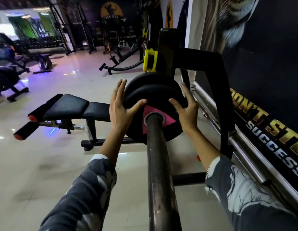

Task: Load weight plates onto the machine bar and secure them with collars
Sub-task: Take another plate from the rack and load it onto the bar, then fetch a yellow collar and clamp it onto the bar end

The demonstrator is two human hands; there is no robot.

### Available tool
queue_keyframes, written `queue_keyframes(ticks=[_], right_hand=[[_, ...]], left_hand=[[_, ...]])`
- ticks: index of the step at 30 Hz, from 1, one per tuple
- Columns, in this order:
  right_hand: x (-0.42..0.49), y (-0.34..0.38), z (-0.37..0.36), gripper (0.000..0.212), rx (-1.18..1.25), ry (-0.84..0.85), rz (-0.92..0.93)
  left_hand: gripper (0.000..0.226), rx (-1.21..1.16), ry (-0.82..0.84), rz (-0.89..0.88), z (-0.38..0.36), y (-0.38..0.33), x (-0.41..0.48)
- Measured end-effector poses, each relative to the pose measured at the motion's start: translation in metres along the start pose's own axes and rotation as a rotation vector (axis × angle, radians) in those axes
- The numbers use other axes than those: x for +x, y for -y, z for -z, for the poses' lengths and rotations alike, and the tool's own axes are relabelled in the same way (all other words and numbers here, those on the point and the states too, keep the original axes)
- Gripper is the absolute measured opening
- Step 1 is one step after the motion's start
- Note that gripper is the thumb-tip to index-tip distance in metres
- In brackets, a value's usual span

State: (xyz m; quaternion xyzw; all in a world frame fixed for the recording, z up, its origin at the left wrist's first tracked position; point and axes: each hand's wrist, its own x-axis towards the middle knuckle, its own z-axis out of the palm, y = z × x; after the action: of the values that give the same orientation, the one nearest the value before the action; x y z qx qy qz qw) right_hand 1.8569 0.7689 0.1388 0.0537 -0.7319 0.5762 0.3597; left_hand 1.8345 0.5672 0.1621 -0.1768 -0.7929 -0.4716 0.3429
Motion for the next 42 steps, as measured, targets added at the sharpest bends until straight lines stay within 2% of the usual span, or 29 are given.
queue_keyframes(ticks=[3,6,13,18,20,22,25,28,31,36,39,41,42], right_hand=[[0.030,-0.011,-0.011,0.083,-0.024,0.002,0.032],[0.049,-0.030,-0.023,0.085,-0.062,-0.044,0.082],[0.046,-0.033,-0.021,0.079,-0.029,-0.082,0.116],[0.044,-0.026,-0.020,0.068,-0.013,-0.077,0.020],[0.046,-0.023,-0.017,0.061,0.006,-0.037,-0.020],[0.051,-0.013,-0.014,0.057,-0.006,0.033,-0.023],[0.064,0.014,-0.025,0.030,-0.111,0.054,-0.005],[0.078,0.052,-0.048,0.026,-0.262,0.059,0.024],[0.082,0.082,-0.074,0.035,-0.545,0.122,0.031],[0.072,0.100,-0.103,0.046,-0.901,0.104,-0.045],[0.064,0.092,-0.113,0.045,-1.088,0.041,-0.070],[0.061,0.089,-0.115,0.041,-1.110,-0.015,-0.079],[0.061,0.088,-0.115,0.039,-1.102,-0.034,-0.081]], left_hand=[[0.083,-0.022,0.043,0.049,-0.016,0.014,0.027],[0.070,-0.060,0.044,0.069,-0.031,0.036,0.046],[0.067,-0.090,0.059,0.045,-0.028,0.037,0.045],[0.072,-0.130,0.087,0.068,-0.028,0.034,0.048],[0.061,-0.209,0.128,0.081,-0.029,0.039,0.051],[0.045,-0.400,0.222,0.130,-0.025,0.052,0.058],[0.055,-0.668,0.447,0.323,-0.015,0.084,0.083],[0.036,-0.697,0.526,0.400,-0.014,0.103,0.114],[0.019,-0.637,0.585,0.328,-0.024,0.117,0.141],[0.045,-0.565,0.658,0.252,-0.049,0.108,0.182],[0.040,-0.602,0.684,0.180,-0.066,0.092,0.196],[0.038,-0.692,0.705,0.157,-0.078,0.082,0.201],[0.044,-0.721,0.720,0.176,-0.085,0.079,0.204]])
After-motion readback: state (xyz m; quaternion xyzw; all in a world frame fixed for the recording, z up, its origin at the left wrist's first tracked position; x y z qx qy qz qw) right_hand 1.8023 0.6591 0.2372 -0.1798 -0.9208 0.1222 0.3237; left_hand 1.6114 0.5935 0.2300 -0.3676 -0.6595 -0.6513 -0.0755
